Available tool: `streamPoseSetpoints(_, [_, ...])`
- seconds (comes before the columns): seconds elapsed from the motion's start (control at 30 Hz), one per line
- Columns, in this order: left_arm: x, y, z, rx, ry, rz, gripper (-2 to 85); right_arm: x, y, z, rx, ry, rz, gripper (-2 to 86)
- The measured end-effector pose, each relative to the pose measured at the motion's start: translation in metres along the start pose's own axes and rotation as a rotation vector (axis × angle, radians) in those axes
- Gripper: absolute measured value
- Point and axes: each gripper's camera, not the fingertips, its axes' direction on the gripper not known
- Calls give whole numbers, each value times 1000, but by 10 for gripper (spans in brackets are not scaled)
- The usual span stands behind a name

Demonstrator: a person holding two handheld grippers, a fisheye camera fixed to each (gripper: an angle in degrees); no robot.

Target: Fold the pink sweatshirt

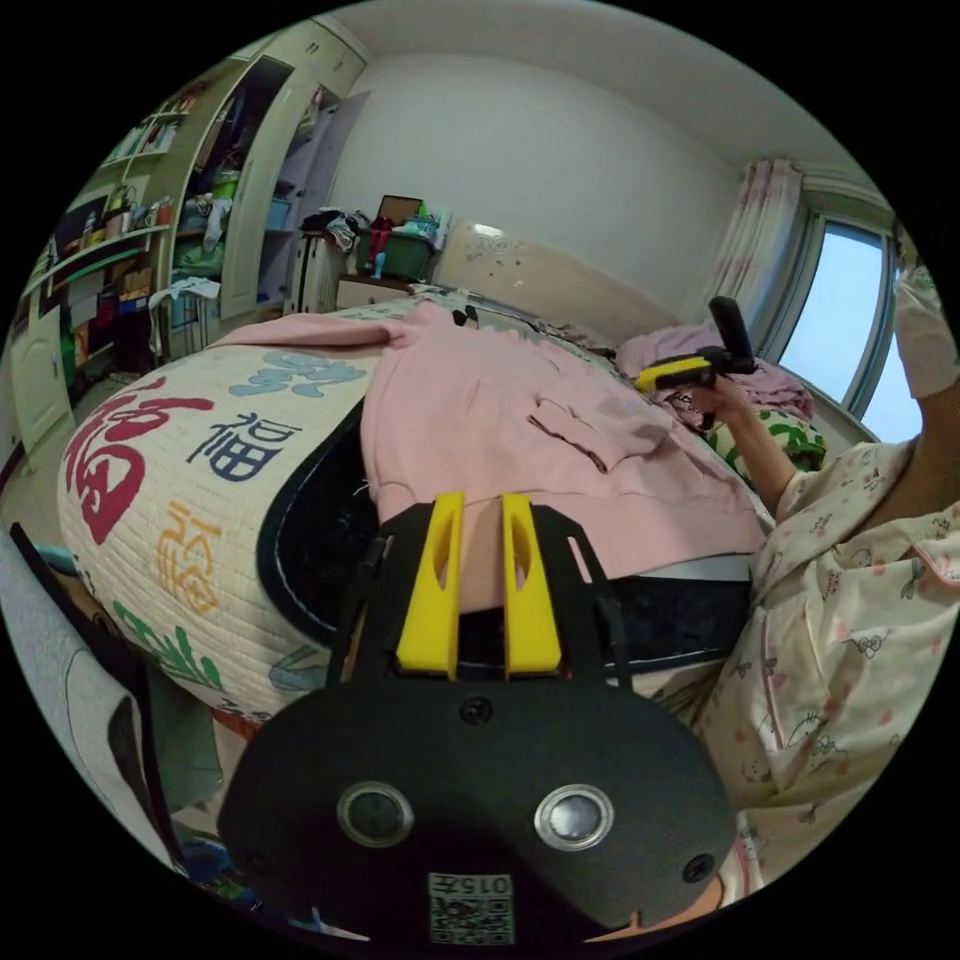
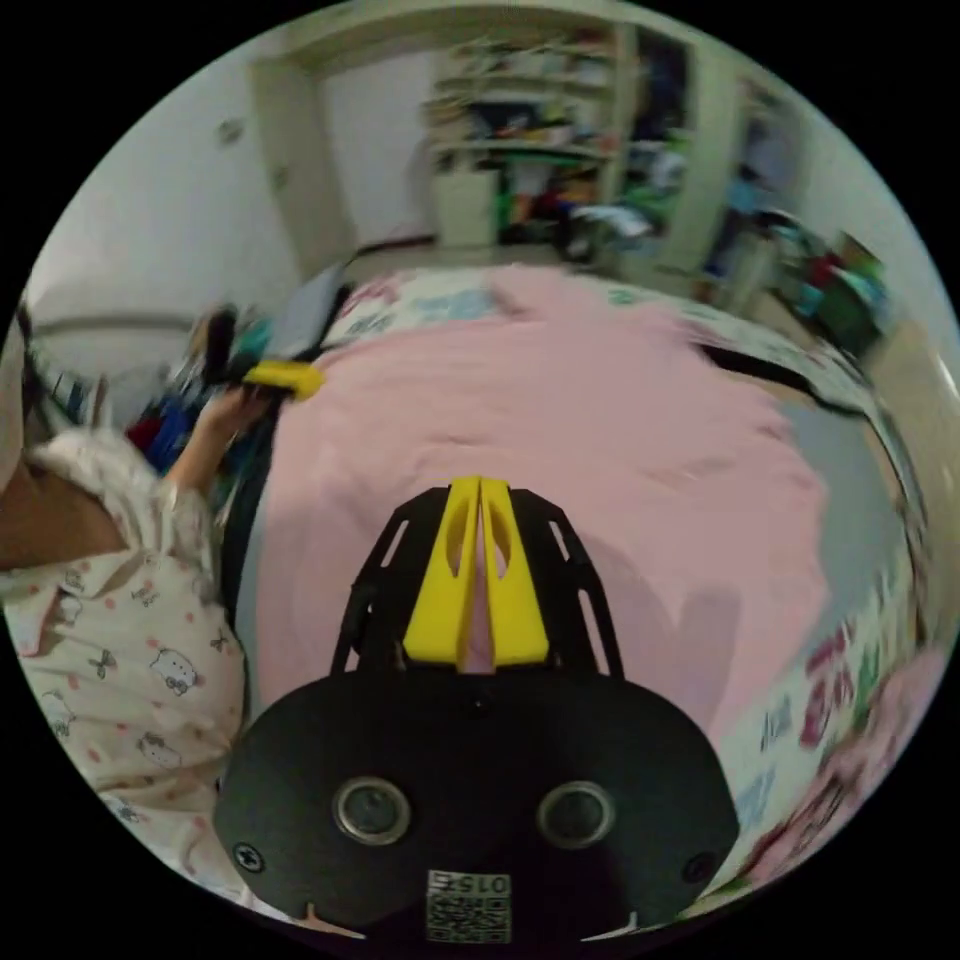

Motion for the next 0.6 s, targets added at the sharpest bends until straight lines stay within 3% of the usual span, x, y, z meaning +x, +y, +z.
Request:
streamPoseSetpoints(0.03, [1, 3, -2, 6, -3, -6, 63, 43, 27, -58, 134, 83, 164, -5])
streamPoseSetpoints(0.1, [2, 6, -5, 13, -1, -20, 63, 60, 73, -131, 278, 185, 253, -1])
streamPoseSetpoints(0.2, [10, 8, -9, 12, -16, -40, 67, -4, 107, -161, 349, 220, 115, 13])
streamPoseSetpoints(0.37, [33, 10, -15, -12, -108, -25, 70, -122, 60, -67, 248, 132, -245, 82])
streamPoseSetpoints(0.43, [38, 14, -19, -8, -132, -33, 71, -160, 13, 7, 78, -6, -414, 106])
streamPoseSetpoints(0.6, [52, 28, -32, 29, -193, -63, 72, -198, -48, 114, -207, -68, -547, 114])
